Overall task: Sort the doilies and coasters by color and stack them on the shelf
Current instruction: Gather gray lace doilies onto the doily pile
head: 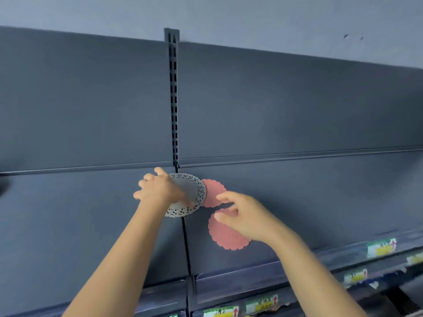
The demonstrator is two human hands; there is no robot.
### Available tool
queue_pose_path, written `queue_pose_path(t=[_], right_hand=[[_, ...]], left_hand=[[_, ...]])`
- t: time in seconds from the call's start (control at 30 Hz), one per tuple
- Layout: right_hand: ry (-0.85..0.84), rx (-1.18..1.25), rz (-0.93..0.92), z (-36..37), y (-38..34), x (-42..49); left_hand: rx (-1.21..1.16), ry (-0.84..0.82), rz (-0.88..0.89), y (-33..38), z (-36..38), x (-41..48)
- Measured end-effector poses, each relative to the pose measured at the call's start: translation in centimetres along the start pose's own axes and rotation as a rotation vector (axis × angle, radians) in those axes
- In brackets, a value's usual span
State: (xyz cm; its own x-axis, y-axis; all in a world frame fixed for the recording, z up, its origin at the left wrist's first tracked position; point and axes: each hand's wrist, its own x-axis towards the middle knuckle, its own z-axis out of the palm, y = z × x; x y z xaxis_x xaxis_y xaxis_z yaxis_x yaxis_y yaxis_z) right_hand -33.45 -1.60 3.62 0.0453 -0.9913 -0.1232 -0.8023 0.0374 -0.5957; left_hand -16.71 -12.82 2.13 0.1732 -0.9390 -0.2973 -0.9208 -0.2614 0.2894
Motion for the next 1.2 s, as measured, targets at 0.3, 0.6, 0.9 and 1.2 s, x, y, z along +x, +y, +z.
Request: queue_pose_path(t=[0.3, 0.6, 0.9, 1.2], right_hand=[[0.012, 0.047, -0.055, 0.3, 0.1, 9.0], [-0.171, 0.571, -0.366, 1.5, -4.3, 8.3], [-0.614, 0.692, -0.49, 10.0, -13.2, 0.7], [-0.709, 0.655, -0.55, 21.6, -25.5, -6.2]], left_hand=[[-0.853, 0.01, 0.185, -3.6, 0.1, -0.4], [-1.46, 0.433, 0.062, -4.8, -1.0, -10.2], [-1.441, 0.868, -0.214, -15.3, -1.2, -23.1], [-1.236, 0.992, -0.333, -32.5, -1.7, -29.0]])
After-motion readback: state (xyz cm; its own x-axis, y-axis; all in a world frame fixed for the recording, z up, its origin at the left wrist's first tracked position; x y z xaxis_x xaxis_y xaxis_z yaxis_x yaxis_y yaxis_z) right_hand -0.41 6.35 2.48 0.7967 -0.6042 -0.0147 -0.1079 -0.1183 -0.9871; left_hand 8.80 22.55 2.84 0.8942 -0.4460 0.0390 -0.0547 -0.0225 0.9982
